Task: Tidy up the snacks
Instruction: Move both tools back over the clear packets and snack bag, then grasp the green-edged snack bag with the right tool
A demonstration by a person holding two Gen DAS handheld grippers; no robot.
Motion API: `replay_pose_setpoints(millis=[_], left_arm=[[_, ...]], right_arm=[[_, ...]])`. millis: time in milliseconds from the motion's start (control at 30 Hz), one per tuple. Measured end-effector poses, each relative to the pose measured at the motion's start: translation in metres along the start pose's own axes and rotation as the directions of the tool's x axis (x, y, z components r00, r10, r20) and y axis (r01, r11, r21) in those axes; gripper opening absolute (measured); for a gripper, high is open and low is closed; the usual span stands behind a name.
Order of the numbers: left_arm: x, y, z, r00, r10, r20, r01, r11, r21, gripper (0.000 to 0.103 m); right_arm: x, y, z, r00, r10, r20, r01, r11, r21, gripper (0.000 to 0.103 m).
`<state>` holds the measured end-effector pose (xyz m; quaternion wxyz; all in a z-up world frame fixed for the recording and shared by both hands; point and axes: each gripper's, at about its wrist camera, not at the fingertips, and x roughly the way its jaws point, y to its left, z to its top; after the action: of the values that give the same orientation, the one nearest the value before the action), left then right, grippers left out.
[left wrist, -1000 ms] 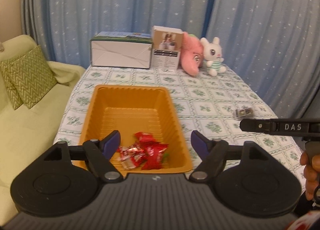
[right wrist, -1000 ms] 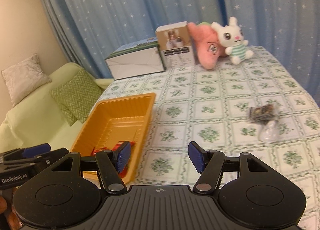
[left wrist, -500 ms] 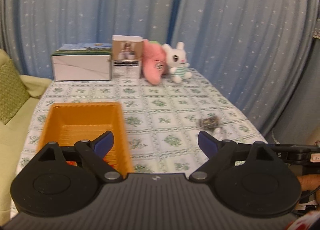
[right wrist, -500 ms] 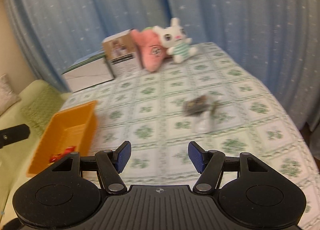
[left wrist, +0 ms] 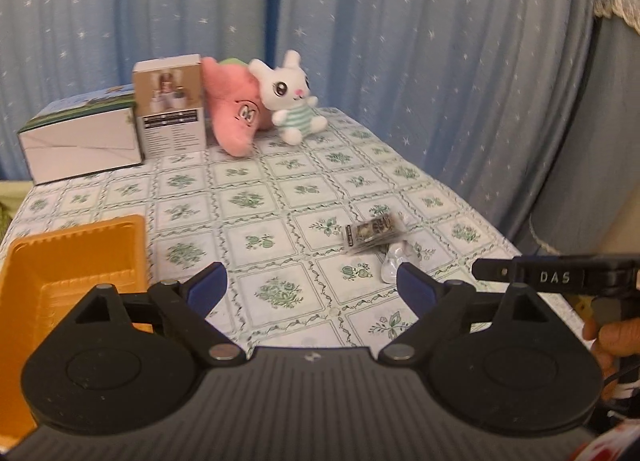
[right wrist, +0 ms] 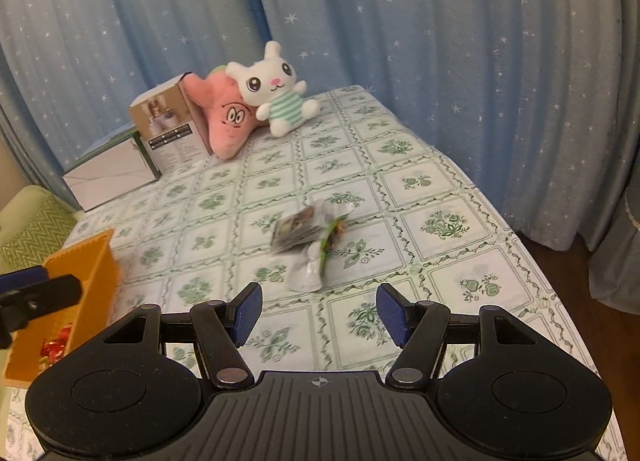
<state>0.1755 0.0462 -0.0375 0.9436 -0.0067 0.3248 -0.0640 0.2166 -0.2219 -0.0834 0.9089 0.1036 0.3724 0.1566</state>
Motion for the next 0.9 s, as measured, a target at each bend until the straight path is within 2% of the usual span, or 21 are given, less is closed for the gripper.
replay_pose_setpoints(millis=[500, 667, 900], left_arm=[[0.093, 0.002, -0.017, 0.997, -0.031, -0.064, 0.035, 0.998, 0.051, 0.091], [0.114, 0.008, -0.016, 0.996, -0.031, -0.086, 0.035, 0.998, 0.053, 0.090], [0.137, 0.015, -0.010, 0.995, -0.008, -0.101, 0.014, 0.998, 0.056, 0.090]], right_arm=[[0.064, -0.014, 0.009, 0.999, 0.000, -0.049, -0.001, 1.000, -0.011, 0.063], [0.083, -0.020, 0.014, 0.997, 0.019, -0.069, -0.019, 1.000, 0.004, 0.063], [0.113, -0.017, 0.026, 0.997, 0.006, -0.081, -0.007, 1.000, -0.015, 0.062]])
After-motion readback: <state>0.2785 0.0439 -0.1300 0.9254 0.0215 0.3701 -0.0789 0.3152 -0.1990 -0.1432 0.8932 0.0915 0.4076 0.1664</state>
